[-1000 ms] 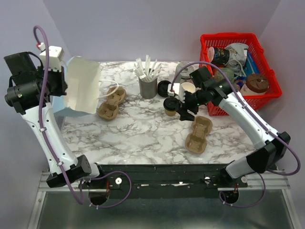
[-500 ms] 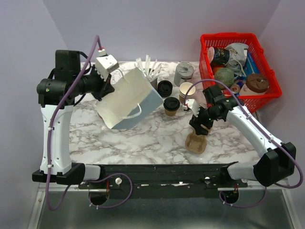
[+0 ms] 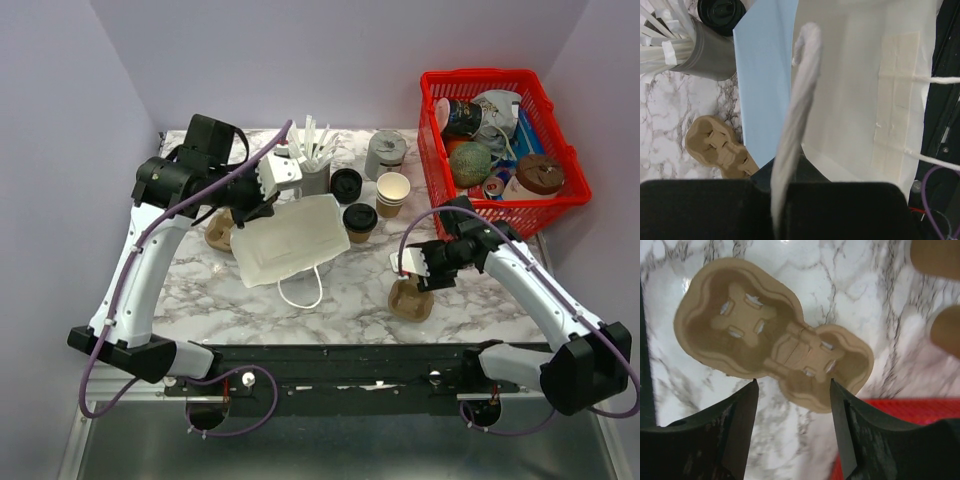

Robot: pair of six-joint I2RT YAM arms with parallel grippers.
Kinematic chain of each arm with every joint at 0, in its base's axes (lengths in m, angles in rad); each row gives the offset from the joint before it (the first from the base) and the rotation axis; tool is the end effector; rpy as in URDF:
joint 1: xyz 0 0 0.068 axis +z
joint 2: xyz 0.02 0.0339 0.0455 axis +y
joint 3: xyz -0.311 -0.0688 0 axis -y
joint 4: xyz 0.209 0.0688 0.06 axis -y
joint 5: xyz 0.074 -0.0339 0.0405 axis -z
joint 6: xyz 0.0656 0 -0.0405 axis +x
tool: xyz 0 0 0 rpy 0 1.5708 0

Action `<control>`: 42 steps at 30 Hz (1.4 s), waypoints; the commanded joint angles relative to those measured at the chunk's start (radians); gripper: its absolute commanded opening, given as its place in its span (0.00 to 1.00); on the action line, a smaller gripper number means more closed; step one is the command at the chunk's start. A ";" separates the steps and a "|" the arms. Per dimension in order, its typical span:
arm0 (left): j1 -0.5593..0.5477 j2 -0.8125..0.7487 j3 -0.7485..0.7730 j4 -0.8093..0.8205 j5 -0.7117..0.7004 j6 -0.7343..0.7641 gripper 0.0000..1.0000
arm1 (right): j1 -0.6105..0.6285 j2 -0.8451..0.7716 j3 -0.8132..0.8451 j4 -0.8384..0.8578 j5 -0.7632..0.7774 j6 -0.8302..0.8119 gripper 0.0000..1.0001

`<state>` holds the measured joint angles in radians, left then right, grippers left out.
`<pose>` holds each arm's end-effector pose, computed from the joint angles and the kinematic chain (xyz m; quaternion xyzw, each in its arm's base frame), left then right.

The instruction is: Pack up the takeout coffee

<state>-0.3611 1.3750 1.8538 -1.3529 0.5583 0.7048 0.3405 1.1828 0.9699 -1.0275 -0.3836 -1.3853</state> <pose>0.1753 -0.1034 0.4687 0.5401 0.7305 -0.1991 0.3676 0.1455 0.0776 0.2883 -0.7560 0.6058 0.0824 0.2337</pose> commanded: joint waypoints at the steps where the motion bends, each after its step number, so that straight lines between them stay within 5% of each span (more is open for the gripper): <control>1: -0.047 -0.001 -0.015 -0.163 -0.093 0.104 0.00 | -0.003 0.035 -0.036 0.020 -0.026 -0.407 0.66; 15: -0.076 -0.004 -0.042 -0.161 -0.101 0.130 0.00 | -0.003 0.187 -0.013 -0.123 0.003 -0.990 0.63; 42: -0.076 -0.062 -0.160 -0.086 -0.095 0.035 0.00 | -0.003 0.336 0.085 -0.112 0.069 -1.132 0.61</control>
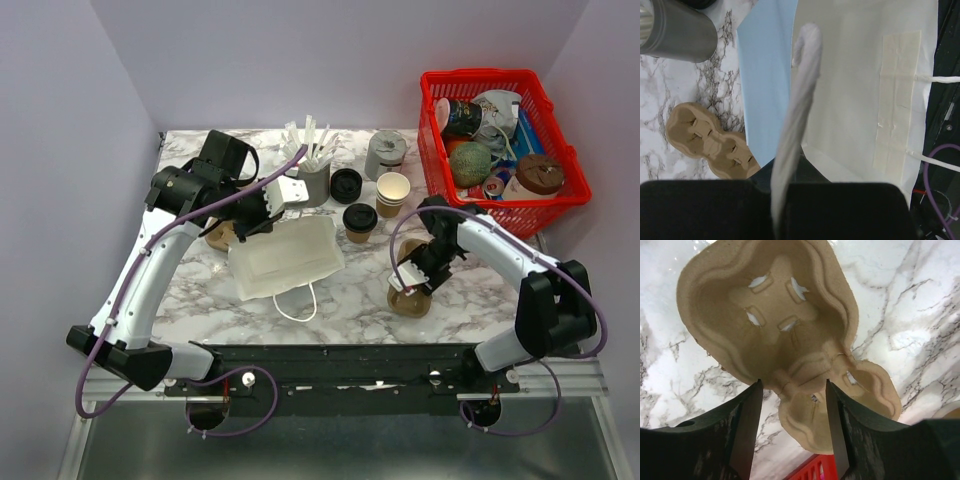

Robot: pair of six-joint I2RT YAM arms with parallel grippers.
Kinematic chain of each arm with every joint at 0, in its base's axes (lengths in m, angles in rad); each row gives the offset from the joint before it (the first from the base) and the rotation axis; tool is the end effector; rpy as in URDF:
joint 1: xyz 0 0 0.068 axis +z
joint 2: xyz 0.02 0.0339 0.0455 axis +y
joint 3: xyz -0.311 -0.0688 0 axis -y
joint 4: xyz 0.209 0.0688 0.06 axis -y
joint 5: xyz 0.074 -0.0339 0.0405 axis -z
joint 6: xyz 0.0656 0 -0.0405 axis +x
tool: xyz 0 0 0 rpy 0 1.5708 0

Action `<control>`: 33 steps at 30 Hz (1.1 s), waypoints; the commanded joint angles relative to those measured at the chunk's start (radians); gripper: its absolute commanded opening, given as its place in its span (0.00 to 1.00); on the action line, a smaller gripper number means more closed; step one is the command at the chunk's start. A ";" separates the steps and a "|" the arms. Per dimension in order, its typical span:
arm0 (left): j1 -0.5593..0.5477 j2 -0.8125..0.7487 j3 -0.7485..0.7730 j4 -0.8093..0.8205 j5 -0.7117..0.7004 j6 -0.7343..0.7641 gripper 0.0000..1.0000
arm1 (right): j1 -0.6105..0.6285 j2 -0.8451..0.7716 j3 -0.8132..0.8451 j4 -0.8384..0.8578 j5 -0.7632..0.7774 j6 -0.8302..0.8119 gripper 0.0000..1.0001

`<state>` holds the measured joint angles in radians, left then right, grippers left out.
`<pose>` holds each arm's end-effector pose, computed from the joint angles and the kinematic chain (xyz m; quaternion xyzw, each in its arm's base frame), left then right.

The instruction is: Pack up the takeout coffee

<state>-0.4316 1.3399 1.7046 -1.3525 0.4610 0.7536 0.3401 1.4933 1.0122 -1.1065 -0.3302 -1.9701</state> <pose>0.1656 -0.1084 0.4360 0.5753 0.7368 -0.1711 0.3112 0.1877 0.0890 0.2440 -0.9018 0.3996 0.1187 0.1139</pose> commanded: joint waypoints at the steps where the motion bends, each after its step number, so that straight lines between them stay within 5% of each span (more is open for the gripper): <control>1: -0.006 -0.030 -0.013 -0.086 -0.001 -0.014 0.00 | -0.003 0.028 0.052 -0.039 0.019 -0.535 0.60; 13: -0.006 -0.068 -0.053 -0.070 -0.035 0.001 0.00 | 0.026 -0.198 -0.082 -0.176 -0.107 -0.543 0.61; 23: -0.006 -0.094 -0.074 -0.054 -0.033 -0.023 0.00 | 0.229 -0.120 -0.075 -0.066 -0.168 -0.096 0.35; 33: -0.006 -0.113 -0.085 -0.054 -0.042 -0.042 0.00 | 0.341 0.007 -0.081 0.151 -0.159 0.157 0.32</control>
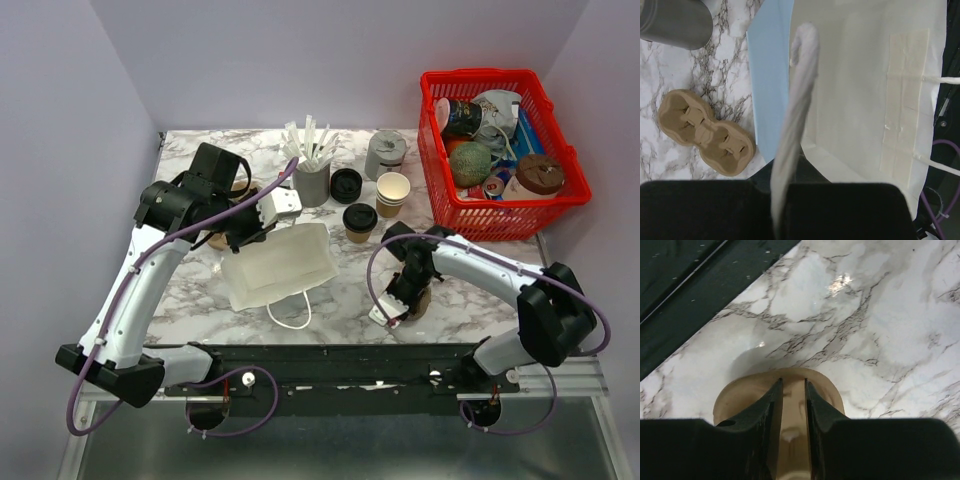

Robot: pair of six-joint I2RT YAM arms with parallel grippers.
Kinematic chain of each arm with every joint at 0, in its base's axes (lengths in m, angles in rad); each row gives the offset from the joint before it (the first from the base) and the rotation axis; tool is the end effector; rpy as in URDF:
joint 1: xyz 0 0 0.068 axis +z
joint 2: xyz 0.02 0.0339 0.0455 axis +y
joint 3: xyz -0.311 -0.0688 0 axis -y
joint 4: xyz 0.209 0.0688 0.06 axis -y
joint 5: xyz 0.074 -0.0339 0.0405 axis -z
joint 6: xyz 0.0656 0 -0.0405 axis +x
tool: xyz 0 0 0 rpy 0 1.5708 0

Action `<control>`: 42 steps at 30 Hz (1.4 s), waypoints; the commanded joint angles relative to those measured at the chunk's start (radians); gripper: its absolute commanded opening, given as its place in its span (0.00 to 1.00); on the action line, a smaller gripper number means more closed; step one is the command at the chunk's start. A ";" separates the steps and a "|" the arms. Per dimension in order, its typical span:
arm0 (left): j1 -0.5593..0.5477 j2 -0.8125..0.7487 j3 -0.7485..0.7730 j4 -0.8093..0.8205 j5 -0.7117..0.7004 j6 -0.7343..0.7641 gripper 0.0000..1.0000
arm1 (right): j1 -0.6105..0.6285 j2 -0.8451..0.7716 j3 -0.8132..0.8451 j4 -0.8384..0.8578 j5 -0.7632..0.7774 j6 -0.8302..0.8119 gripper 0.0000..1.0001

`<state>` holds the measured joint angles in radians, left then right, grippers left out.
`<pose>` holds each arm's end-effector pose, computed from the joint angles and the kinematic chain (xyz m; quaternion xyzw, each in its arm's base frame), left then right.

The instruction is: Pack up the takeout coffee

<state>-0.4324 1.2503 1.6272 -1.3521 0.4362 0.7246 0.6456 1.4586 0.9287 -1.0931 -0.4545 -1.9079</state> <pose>0.1420 -0.0960 0.4309 0.5635 0.7468 -0.1629 0.3135 0.1336 0.1367 0.2359 -0.9305 0.2879 0.1968 0.1124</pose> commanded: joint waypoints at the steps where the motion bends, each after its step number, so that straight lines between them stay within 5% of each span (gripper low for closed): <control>1: -0.003 -0.025 -0.007 -0.056 -0.019 -0.013 0.00 | 0.040 0.061 0.022 0.151 -0.044 0.113 0.32; 12: -0.003 -0.025 -0.017 -0.044 -0.014 -0.011 0.00 | 0.069 0.189 0.336 0.273 -0.082 0.470 0.31; 17: -0.003 -0.023 -0.018 -0.042 -0.014 -0.010 0.00 | 0.052 0.102 0.325 0.164 -0.075 0.475 0.36; 20: -0.005 -0.029 -0.023 -0.042 -0.019 -0.011 0.00 | 0.003 -0.006 0.224 0.122 -0.061 0.500 0.48; 24: -0.005 -0.035 -0.035 -0.045 -0.019 -0.005 0.00 | -0.163 -0.122 0.107 0.033 -0.041 0.408 0.61; 29: -0.005 -0.029 -0.049 -0.048 -0.011 -0.004 0.00 | -0.316 -0.179 0.042 -0.091 0.011 0.273 0.63; 34: -0.005 -0.022 -0.053 -0.053 -0.011 -0.005 0.00 | -0.330 -0.198 -0.076 -0.080 0.086 0.153 0.63; 42: -0.005 -0.017 -0.050 -0.053 -0.007 -0.011 0.00 | -0.348 -0.155 -0.070 -0.047 0.108 0.178 0.62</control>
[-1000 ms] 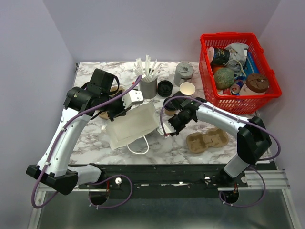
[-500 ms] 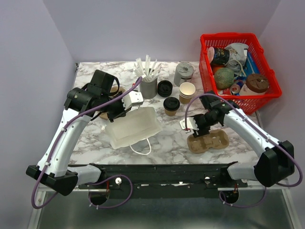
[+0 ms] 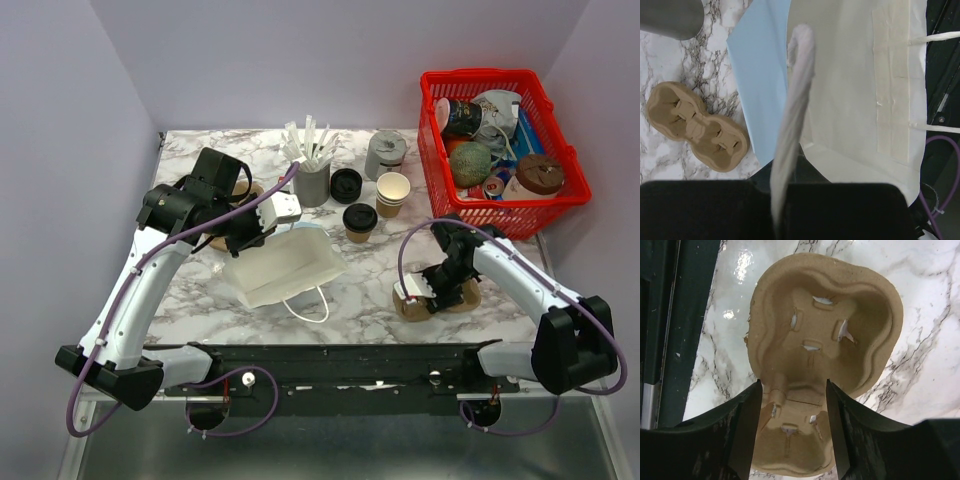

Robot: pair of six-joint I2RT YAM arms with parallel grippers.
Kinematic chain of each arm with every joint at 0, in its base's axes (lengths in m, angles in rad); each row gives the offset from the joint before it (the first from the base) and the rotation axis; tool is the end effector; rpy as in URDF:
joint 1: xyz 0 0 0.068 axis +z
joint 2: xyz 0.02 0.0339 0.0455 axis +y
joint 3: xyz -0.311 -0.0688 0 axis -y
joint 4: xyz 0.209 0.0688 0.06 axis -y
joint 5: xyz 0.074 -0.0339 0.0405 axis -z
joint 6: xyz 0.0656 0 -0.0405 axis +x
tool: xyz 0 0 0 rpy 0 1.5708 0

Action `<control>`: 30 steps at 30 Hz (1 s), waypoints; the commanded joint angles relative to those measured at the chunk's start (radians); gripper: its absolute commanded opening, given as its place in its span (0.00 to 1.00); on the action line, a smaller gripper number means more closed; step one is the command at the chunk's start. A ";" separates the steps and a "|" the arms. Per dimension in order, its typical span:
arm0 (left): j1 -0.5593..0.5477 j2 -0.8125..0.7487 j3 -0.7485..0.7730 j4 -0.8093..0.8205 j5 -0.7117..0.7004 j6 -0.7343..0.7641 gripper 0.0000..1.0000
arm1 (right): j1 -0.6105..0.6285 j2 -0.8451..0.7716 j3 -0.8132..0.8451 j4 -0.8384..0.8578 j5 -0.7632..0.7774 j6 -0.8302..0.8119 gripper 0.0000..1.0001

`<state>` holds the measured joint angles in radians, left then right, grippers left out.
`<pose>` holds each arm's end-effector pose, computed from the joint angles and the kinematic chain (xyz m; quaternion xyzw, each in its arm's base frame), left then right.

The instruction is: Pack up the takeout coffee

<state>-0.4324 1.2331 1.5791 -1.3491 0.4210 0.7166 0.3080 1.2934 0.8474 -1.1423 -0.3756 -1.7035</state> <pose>0.1388 -0.0936 0.4214 0.5593 0.7563 -0.1598 0.2995 0.1327 0.0675 0.2416 -0.8288 0.5274 0.1486 0.1134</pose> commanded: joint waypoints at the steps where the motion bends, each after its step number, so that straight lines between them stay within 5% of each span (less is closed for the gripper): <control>1: -0.005 0.000 -0.004 -0.056 0.009 -0.005 0.00 | -0.012 0.010 0.013 0.003 0.032 -0.031 0.62; 30: -0.005 0.005 -0.019 -0.054 0.006 -0.006 0.00 | -0.040 -0.002 -0.062 0.102 0.080 0.039 0.56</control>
<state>-0.4324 1.2335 1.5684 -1.3476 0.4210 0.7124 0.2745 1.3132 0.8047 -1.0595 -0.3176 -1.6840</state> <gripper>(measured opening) 0.010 0.556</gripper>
